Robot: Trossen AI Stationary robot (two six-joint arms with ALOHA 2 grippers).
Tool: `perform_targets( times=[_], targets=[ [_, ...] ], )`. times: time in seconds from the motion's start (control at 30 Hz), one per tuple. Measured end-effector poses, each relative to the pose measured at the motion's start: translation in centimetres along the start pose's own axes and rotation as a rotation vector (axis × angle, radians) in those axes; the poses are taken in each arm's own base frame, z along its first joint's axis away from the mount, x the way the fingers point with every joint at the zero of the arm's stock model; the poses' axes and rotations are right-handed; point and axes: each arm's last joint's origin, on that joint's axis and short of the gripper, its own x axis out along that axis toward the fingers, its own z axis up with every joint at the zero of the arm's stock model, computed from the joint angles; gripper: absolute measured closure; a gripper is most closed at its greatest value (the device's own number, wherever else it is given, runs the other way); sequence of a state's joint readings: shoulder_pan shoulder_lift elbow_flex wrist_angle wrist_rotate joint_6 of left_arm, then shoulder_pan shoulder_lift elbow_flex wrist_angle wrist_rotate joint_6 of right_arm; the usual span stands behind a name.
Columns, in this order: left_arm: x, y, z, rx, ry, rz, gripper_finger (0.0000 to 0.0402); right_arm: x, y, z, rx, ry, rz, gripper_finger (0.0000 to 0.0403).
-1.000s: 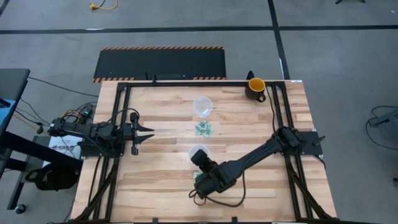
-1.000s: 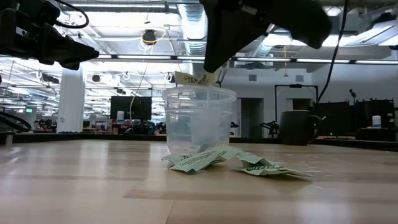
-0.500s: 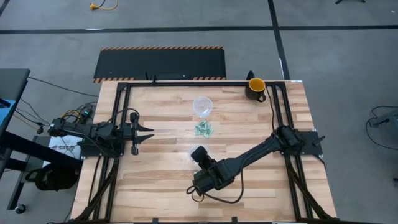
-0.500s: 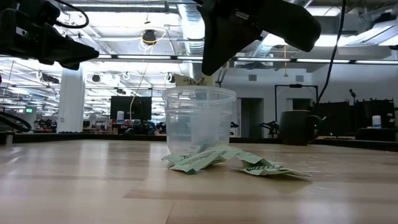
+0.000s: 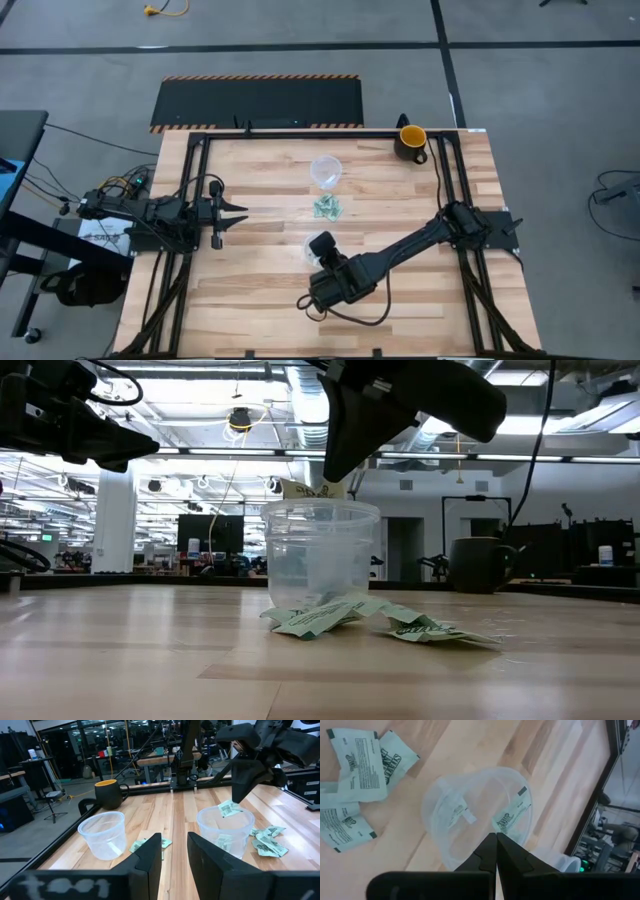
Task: Pick and place items into bin
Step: Put the bottom right stevia packet into the bottom bin
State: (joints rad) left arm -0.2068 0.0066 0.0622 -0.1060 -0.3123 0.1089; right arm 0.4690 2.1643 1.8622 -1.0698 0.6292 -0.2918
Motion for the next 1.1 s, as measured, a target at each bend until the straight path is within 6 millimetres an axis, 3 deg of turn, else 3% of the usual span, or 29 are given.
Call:
perform_targets(
  times=[0.43, 0.77, 1.1],
  targets=[
    [0.0, 0.0, 0.0, 0.0, 0.0, 0.0, 0.0317, 0.0, 0.0, 0.0, 0.015, 0.0, -0.002, 0.034],
    [0.0, 0.0, 0.0, 0.0, 0.0, 0.0, 0.0317, -0.8, 0.9, 0.3, 0.01, -0.012, -0.023, 0.0337],
    [0.0, 0.0, 0.0, 0.0, 0.0, 0.0, 0.0317, -2.5, 3.2, 0.9, 0.185, -0.055, -0.013, 0.0337]
  ],
)
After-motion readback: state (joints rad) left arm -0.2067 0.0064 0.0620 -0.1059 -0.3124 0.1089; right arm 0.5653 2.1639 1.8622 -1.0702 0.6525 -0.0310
